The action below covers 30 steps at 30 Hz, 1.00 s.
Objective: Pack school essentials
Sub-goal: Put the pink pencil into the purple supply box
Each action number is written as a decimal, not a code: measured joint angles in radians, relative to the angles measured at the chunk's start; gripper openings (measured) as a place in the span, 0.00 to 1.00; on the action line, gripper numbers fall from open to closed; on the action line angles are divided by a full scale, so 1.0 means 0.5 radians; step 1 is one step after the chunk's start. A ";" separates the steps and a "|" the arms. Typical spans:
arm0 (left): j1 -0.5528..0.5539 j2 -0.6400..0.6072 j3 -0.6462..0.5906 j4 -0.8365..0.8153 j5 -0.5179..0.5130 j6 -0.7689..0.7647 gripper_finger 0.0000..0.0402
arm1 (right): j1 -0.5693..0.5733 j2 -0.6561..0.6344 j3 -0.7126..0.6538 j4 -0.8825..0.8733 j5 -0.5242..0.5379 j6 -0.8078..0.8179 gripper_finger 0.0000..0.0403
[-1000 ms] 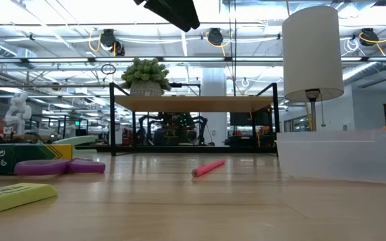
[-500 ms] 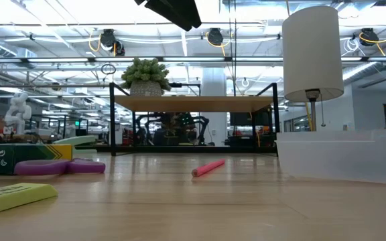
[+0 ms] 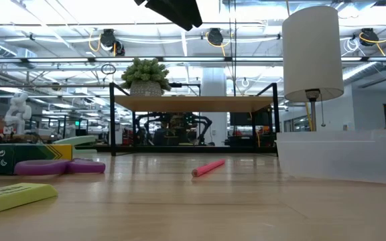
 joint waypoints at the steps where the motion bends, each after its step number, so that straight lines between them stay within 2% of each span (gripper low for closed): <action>1: 0.000 0.000 -0.001 0.001 0.001 -0.016 0.46 | -0.001 -0.015 0.000 0.000 0.036 -0.033 0.39; 7: -0.020 0.000 -0.113 0.084 0.050 -0.135 0.46 | -0.002 -0.119 0.000 0.000 0.348 -0.304 0.39; 17: -0.135 0.001 -0.314 0.088 0.165 -0.563 0.46 | -0.002 -0.206 0.000 0.001 0.858 -0.853 0.39; 21: -0.166 0.001 -0.358 0.145 0.205 -0.722 0.46 | -0.012 -0.207 0.000 0.001 0.957 -1.039 0.39; 25: -0.198 0.003 -0.400 0.311 0.206 -0.741 0.46 | -0.065 -0.207 0.000 0.001 0.967 -1.198 0.39; 30: -0.225 0.098 -0.401 0.424 0.205 -0.754 0.46 | -0.114 -0.206 0.000 0.000 0.971 -1.226 0.39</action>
